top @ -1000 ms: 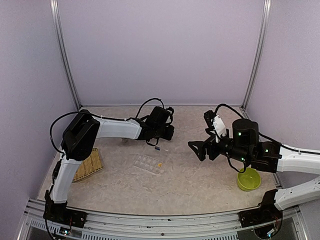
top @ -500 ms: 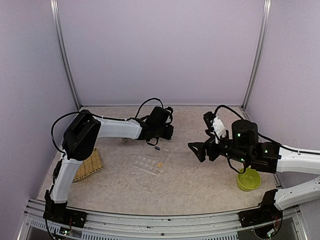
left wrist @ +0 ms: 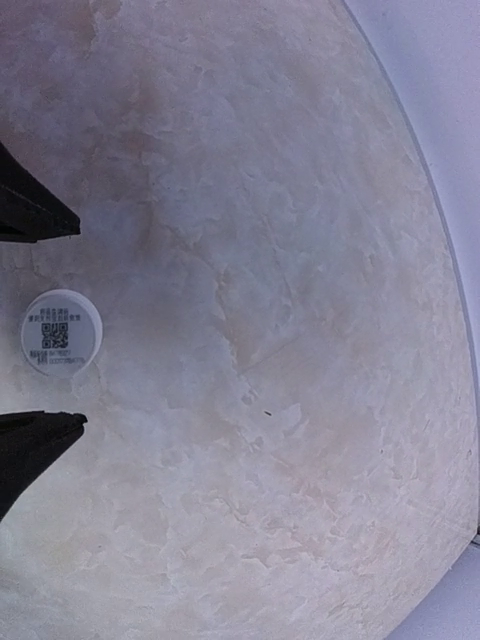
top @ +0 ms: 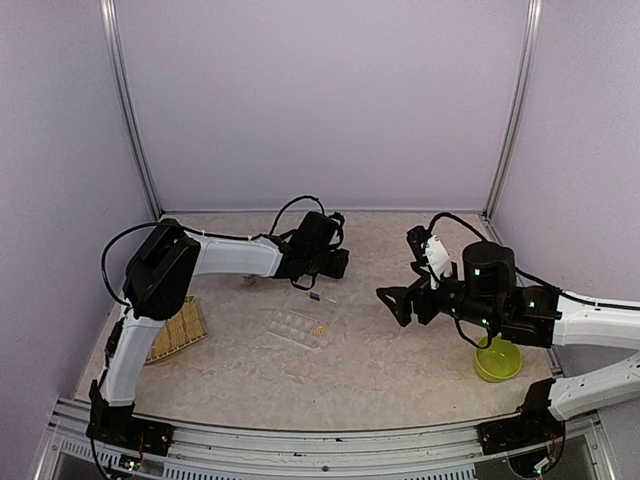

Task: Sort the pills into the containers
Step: Place the pill bottle at the center of the board.

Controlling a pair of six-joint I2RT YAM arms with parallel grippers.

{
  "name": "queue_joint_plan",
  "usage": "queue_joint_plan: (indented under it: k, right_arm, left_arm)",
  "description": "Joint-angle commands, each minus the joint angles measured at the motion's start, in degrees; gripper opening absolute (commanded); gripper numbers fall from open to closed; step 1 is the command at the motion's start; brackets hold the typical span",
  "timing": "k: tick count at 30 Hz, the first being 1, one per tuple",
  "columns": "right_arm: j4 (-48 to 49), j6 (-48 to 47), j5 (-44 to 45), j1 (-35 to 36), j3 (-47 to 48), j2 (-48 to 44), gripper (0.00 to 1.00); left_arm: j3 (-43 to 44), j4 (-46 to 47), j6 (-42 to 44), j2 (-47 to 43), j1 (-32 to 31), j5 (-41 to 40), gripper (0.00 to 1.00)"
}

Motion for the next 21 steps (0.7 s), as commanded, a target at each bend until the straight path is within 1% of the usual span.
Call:
queue_joint_plan:
  k: [1, 5, 9, 15, 21]
  right_arm:
    - [0.7, 0.7, 0.1, -0.5, -1.0, -1.0, 1.0]
    - [1.0, 0.5, -0.1, -0.6, -1.2, -0.7, 1.0]
    - [1.4, 0.4, 0.0, -0.6, -1.5, -0.5, 1.0]
    - [2.3, 0.1, -0.4, -0.7, -2.1, -0.4, 1.0]
    - [2.6, -0.2, -1.2, -0.9, -2.2, -0.2, 1.0]
  left_arm:
    - [-1.8, 0.4, -1.9, -6.1, 0.7, -0.1, 0.65]
    - [-7.0, 0.2, -4.4, -12.7, 1.0, -0.4, 0.81]
    - [-16.2, 1.5, -7.0, -20.1, 1.1, -1.2, 0.98]
    - [-30.7, 3.6, -13.6, -29.9, 1.1, -0.6, 0.99]
    - [-40.1, 3.8, -18.1, -36.2, 0.7, -0.6, 0.99]
